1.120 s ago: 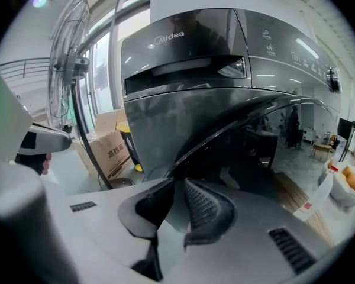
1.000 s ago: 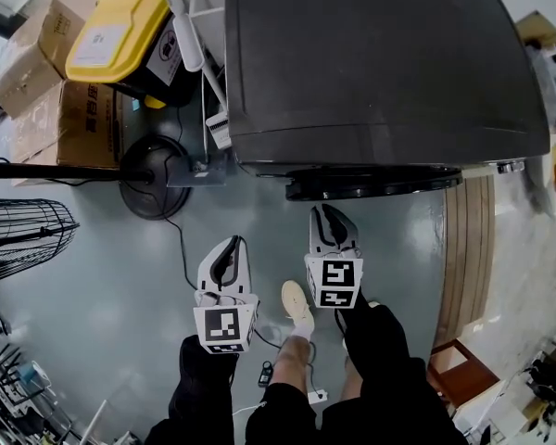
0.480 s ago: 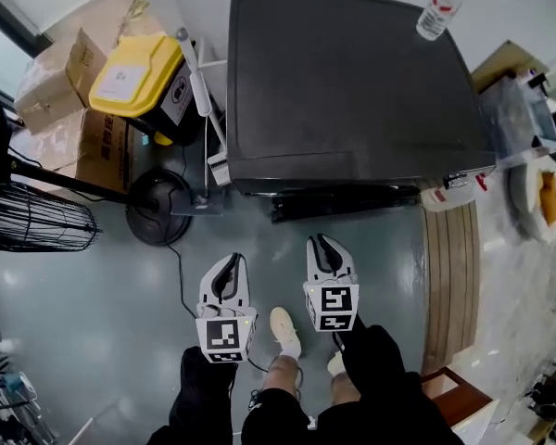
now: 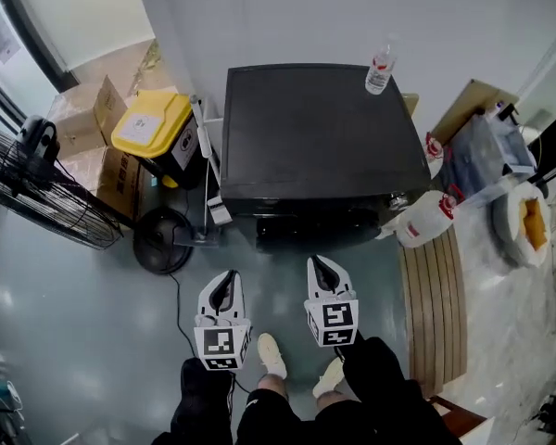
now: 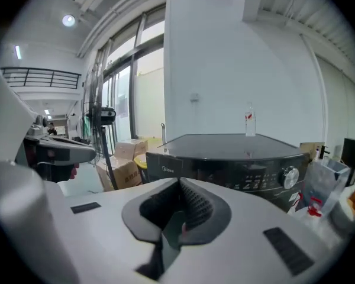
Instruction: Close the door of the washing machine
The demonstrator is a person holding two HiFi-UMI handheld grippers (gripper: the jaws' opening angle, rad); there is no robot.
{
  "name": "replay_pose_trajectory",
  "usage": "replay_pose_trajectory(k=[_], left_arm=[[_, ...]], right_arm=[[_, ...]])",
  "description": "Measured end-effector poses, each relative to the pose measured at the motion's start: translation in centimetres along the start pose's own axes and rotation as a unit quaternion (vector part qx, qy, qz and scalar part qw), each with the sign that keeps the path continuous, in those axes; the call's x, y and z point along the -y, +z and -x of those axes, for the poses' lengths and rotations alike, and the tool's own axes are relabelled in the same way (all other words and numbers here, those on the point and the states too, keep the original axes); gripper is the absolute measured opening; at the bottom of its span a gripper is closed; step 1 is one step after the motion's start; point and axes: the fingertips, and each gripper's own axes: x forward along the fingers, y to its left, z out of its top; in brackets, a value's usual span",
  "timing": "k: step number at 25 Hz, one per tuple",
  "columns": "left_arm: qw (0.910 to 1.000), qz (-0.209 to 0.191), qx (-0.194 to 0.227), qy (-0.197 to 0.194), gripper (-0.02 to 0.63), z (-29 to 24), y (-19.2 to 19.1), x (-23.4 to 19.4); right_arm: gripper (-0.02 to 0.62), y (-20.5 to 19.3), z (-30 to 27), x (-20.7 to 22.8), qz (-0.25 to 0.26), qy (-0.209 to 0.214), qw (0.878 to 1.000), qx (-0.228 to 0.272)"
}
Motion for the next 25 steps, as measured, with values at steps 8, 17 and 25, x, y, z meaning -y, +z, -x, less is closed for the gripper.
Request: replay_pose_trajectory(k=[8, 17, 25], left_arm=[[0.999, -0.027, 0.035, -0.005, 0.034, 7.2, 6.4, 7.2], [0.9977, -0.036, 0.056, -0.014, 0.034, 15.2, 9.4, 15.9], [0.9978, -0.038, 0.053, -0.008, 0.034, 20.0, 9.2, 21.3]], right_arm=[[0.017, 5.9, 11.3, 3.3, 0.01, -0.007, 0.999, 0.049], [0.017, 7.6, 23.7, 4.9, 0.016, 0.007, 0.997, 0.081], [0.017, 6.8, 31.3, 6.6, 0.018, 0.013, 0.995, 0.102]])
